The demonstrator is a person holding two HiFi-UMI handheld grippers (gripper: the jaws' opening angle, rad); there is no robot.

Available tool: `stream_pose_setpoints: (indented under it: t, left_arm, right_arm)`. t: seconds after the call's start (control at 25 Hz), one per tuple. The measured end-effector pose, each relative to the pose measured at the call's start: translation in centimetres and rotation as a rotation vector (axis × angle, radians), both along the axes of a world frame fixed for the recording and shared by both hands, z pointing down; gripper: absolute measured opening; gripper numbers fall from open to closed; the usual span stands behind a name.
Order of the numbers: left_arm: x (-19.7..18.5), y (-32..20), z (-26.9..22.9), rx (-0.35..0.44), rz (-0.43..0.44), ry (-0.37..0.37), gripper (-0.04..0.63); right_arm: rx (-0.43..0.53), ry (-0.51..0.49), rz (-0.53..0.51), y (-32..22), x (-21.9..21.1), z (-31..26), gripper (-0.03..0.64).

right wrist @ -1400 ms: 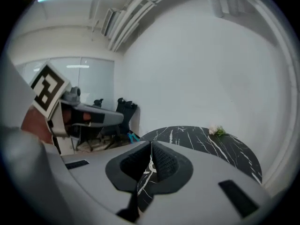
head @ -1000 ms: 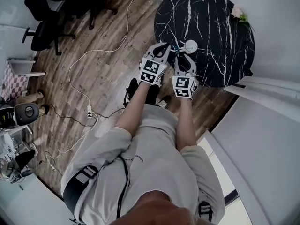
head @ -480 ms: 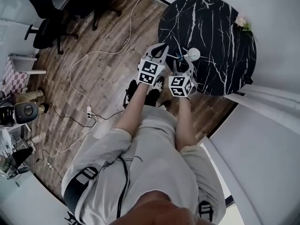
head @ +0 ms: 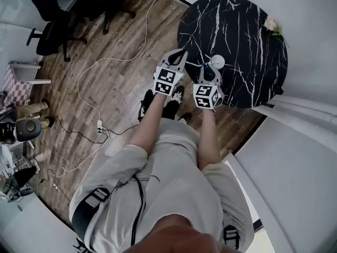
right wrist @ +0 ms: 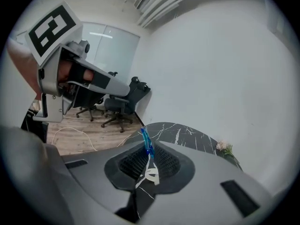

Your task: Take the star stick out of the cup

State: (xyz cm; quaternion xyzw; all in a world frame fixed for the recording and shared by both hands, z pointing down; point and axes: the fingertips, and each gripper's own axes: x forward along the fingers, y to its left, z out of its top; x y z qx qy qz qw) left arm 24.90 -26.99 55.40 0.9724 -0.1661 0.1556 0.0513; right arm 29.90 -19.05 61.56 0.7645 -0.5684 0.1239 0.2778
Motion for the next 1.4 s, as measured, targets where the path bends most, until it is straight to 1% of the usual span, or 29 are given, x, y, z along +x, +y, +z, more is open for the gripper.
stream_pose_setpoints:
  t: [0.2,0.44,0.56,0.8,1.08,1.2,1.32,1.4]
  left_arm:
    - [0.4,-0.3,0.1,-0.011,-0.002,0.002,0.024]
    - [1.9,-1.0,-0.6,-0.003,0.009,0.015,0.024]
    - [2.9,-1.2,-0.7,-0.006,0.016,0.019,0.023]
    - [4.8,-1.1,-0.7,0.005,0.05,0.015,0.023]
    - [5.7,-1.1,-1.4,0.036,0.085,0.003,0.023]
    - [6.2,-0.5,-1.5,0.056,0.118,0.008,0.024]
    - [6.4,-0.1,-1.5,0.056,0.134,0.009,0.024]
    - [6.3,0.6,-1.6,0.053,0.147,-0.004,0.023]
  right_arm:
    - [0.062,-0.054,0.073,0.5,2.3,-1.5,0.052]
    - [0.164,-0.167,0.218,1.7,6.9,-2.7,0.046]
    - [0.203,-0.216,0.266,2.1,8.4,-3.0,0.046]
    - [0.218,-0.24,0.279,1.6,9.8,-2.8,0.046]
    - [0.25,-0.248,0.276,0.6,10.2,-3.0,0.045]
    - [0.247,-0.247,0.285,0.6,10.1,-3.1,0.046]
    - [0.23,-0.257,0.299,1.0,10.1,-3.1,0.045]
    - [0.222,-0.265,0.313,1.7,10.1,-3.0,0.046]
